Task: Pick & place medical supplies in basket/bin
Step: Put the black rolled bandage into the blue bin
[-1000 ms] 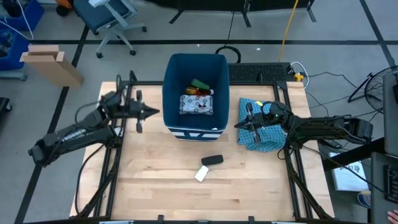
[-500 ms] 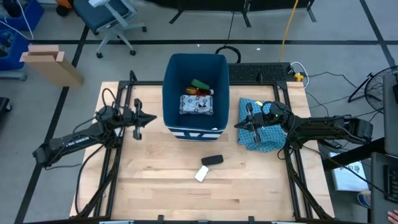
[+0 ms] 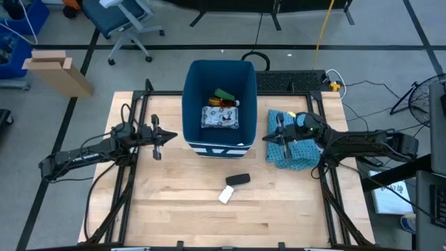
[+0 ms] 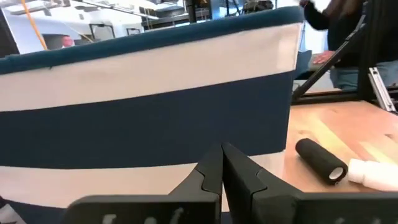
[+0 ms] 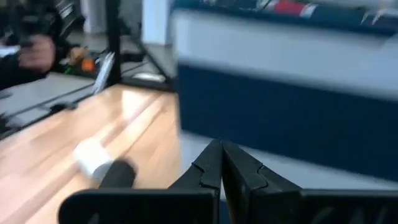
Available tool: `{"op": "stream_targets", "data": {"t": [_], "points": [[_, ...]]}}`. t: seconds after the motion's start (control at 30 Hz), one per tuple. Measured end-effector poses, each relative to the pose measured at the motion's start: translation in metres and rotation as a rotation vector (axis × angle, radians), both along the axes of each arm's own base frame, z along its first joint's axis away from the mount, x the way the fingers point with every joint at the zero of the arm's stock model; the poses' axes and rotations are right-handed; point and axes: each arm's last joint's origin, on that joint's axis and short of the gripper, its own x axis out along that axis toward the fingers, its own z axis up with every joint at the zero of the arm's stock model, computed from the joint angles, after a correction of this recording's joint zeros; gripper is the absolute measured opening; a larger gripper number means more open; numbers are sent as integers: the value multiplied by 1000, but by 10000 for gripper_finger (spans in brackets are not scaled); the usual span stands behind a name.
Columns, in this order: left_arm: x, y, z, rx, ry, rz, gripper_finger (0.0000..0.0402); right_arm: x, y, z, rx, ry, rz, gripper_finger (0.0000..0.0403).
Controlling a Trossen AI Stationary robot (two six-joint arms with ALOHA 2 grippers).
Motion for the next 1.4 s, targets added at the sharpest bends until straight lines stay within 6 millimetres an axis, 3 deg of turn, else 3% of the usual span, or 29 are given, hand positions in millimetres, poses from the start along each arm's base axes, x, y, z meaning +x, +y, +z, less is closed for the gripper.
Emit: {"op": "stream_targets", "data": {"t": [0.1, 0.23, 0.37, 0.47, 0.57, 0.7, 0.93, 1.17, 1.4], "points": [[0, 0, 0, -4, 1, 1, 17, 7, 4, 27, -12, -39, 31, 0], [0, 0, 0, -20, -2, 1, 21, 17, 24, 69, -127, 4, 122, 7], [0, 0, 0, -23, -2, -3, 13, 24, 51, 112, -223, 77, 33, 38], [0, 0, 0, -24, -1, -3, 4, 28, 76, 132, -275, 85, 4, 72], [0, 0, 0, -37, -2, -4, 6, 34, 99, 137, -317, 93, -11, 110], [0, 0, -1, -69, 2, -4, 25, 42, 122, 115, -333, 250, -33, 167], [0, 0, -2, -114, 11, -4, 35, 71, 150, 55, -257, 556, -35, 237], [0, 0, 2, -126, -34, -8, 21, 97, 161, -4, -329, 720, -118, 264], [0, 0, 1, -181, -27, -10, 3, 111, 156, -23, -292, 761, -41, 270]]}}
